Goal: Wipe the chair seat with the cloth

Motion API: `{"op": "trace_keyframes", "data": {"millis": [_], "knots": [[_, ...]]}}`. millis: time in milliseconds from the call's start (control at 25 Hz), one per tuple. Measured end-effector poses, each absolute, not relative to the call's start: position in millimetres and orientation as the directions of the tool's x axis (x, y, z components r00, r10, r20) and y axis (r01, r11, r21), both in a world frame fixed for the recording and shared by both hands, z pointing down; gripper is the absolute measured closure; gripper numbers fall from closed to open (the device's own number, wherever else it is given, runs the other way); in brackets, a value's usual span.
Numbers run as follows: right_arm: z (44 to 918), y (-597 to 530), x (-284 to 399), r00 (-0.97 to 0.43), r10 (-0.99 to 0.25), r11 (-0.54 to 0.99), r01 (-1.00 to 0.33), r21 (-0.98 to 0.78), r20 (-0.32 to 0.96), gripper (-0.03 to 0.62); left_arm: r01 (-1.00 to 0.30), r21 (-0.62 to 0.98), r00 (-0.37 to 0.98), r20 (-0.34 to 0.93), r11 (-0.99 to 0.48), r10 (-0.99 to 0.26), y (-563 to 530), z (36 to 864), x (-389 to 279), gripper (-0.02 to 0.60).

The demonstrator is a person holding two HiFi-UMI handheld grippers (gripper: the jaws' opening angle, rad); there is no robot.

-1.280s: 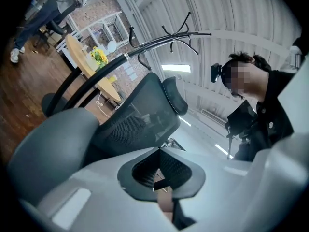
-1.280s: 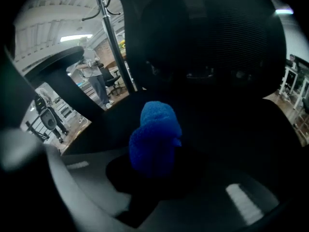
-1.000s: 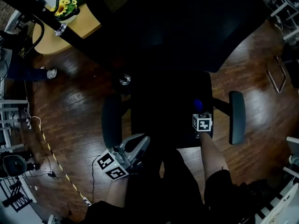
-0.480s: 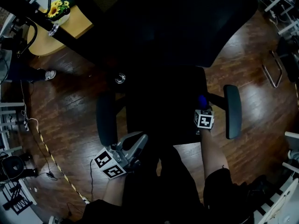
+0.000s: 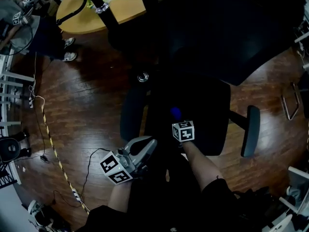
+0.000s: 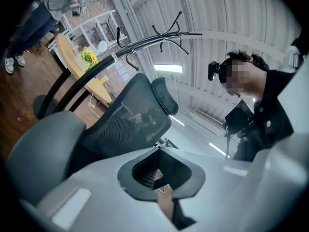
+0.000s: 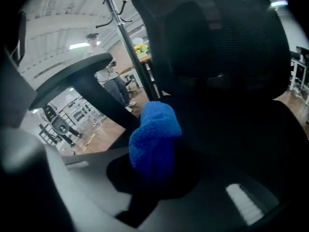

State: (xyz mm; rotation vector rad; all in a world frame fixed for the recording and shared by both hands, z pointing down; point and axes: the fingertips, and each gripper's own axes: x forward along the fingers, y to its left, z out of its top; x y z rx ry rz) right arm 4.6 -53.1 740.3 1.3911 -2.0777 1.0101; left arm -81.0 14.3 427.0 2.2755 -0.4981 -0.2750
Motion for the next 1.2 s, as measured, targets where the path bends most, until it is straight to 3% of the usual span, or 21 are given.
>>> {"op": "trace_keyframes", "data": {"millis": [240,520,720,1200], "knots": [[749,-45,-94,-0.544,-0.493,0.335,-0.839,-0.429,0.678,0.557,-0.348,0.737,0.841,-0.028,-0.580,-0.541,19,433,-120,0.580],[762,-29,-85,-0.506,-0.536,0.327,-0.862,-0.386,0.676,0.557,-0.383,0.737,0.812,-0.018,-0.557,-0.583,23,439,-139,0.580],[776,-4,-22,-0.397,-0.564,0.213,-0.917,-0.336,0.724,0.557,-0.348,0.733,0.848,-0.019,-0.584,-0.530,26,437,-119,0.580],[773,74,218,-0.035,-0.583,-0.176,-0.970,-0.168,0.811,0.557,-0.161,0.736,0.957,-0.046,-0.658,-0.286,18,435,-14,0.580]]}}
